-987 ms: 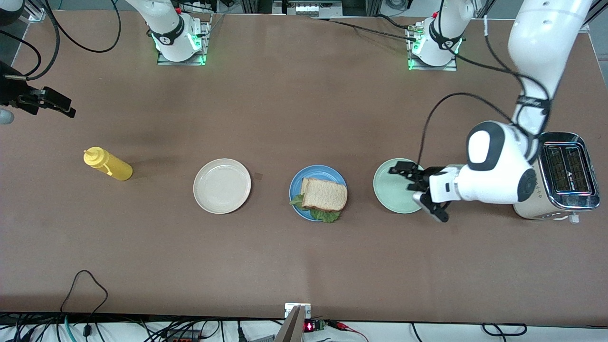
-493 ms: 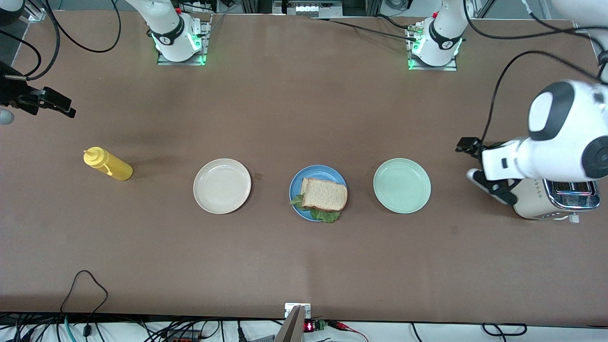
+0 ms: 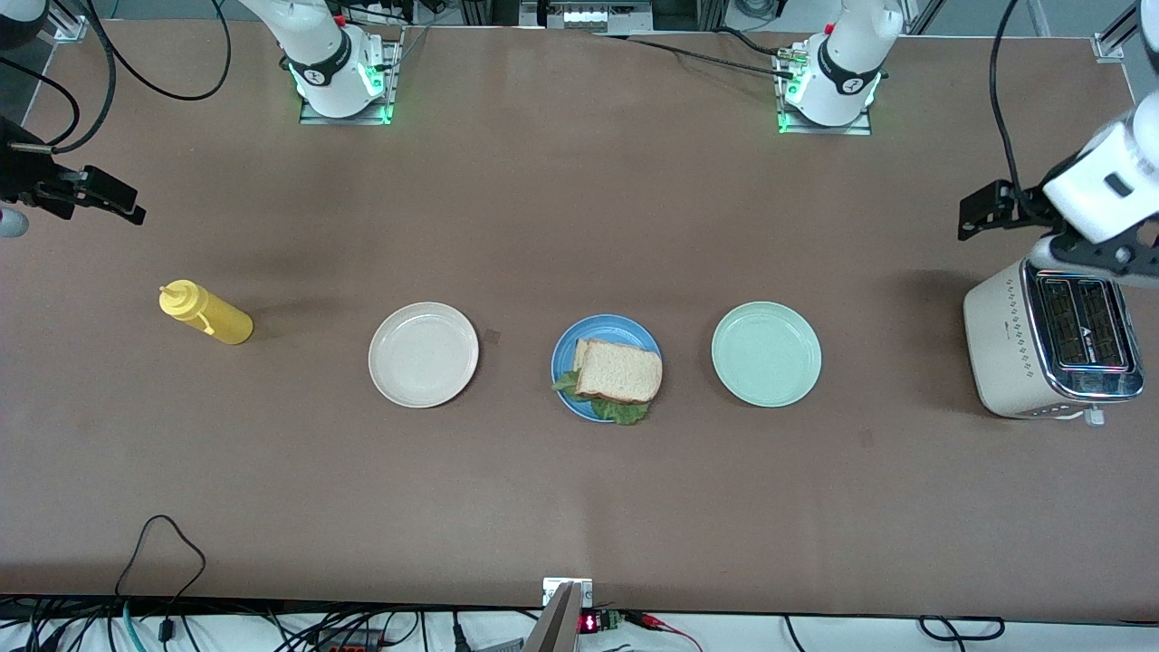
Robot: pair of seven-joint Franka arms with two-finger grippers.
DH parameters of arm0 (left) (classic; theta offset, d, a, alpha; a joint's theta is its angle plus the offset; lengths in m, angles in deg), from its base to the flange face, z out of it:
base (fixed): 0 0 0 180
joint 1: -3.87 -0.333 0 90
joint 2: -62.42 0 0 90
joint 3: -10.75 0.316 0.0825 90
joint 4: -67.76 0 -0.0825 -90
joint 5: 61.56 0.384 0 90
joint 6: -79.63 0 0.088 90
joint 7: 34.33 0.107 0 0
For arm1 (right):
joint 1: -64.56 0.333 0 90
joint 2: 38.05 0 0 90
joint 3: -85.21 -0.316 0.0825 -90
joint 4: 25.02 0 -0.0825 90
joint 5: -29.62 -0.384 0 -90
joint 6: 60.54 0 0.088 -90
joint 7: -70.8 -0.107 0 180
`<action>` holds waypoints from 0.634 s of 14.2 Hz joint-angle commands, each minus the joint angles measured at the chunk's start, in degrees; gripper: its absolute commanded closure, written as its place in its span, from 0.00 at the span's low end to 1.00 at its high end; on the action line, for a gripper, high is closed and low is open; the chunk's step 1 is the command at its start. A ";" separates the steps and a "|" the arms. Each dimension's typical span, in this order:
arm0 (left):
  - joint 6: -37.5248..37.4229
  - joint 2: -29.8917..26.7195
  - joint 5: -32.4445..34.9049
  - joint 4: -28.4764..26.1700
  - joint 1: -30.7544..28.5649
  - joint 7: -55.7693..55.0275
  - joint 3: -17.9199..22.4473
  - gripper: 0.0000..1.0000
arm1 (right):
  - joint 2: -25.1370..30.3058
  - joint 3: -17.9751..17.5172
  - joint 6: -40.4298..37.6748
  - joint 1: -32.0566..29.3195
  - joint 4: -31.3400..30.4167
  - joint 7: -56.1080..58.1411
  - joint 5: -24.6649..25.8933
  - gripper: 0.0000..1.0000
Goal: Make sandwich in blue plate with both arms
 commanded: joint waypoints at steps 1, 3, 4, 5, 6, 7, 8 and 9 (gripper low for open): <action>0.65 -3.99 0.54 -3.22 1.26 -3.09 0.98 0.00 | 0.51 -0.23 -0.16 0.08 -0.11 -0.41 0.89 0.00; 0.74 -4.87 0.54 -3.22 1.26 -3.61 0.98 0.00 | 0.51 -0.23 -0.16 0.08 -0.11 -0.49 0.89 0.00; 0.66 -5.40 0.54 -3.31 1.26 -3.53 0.98 0.00 | 0.51 -0.23 -0.16 0.08 -0.11 -0.49 0.89 0.00; 0.65 -5.40 0.54 -3.31 1.26 -3.70 0.98 0.00 | 0.51 -0.23 -0.16 0.08 -0.11 -0.49 0.89 0.00; 0.65 -5.40 0.54 -3.40 1.26 -3.88 0.98 0.00 | 0.51 -0.23 -0.08 0.08 -0.11 -0.49 0.89 0.00; 0.39 -5.49 0.54 -3.40 1.26 -3.96 0.98 0.00 | 0.51 -0.23 0.19 0.08 -0.11 -0.49 0.89 0.00; 0.22 -5.58 0.54 -3.40 1.26 -3.97 0.98 0.00 | 0.51 -0.23 0.28 0.08 -0.11 -0.49 0.89 0.00; 0.22 -5.49 0.54 -3.31 1.26 -3.97 0.98 0.00 | 0.51 -0.23 0.19 0.08 -0.11 -0.49 0.89 0.00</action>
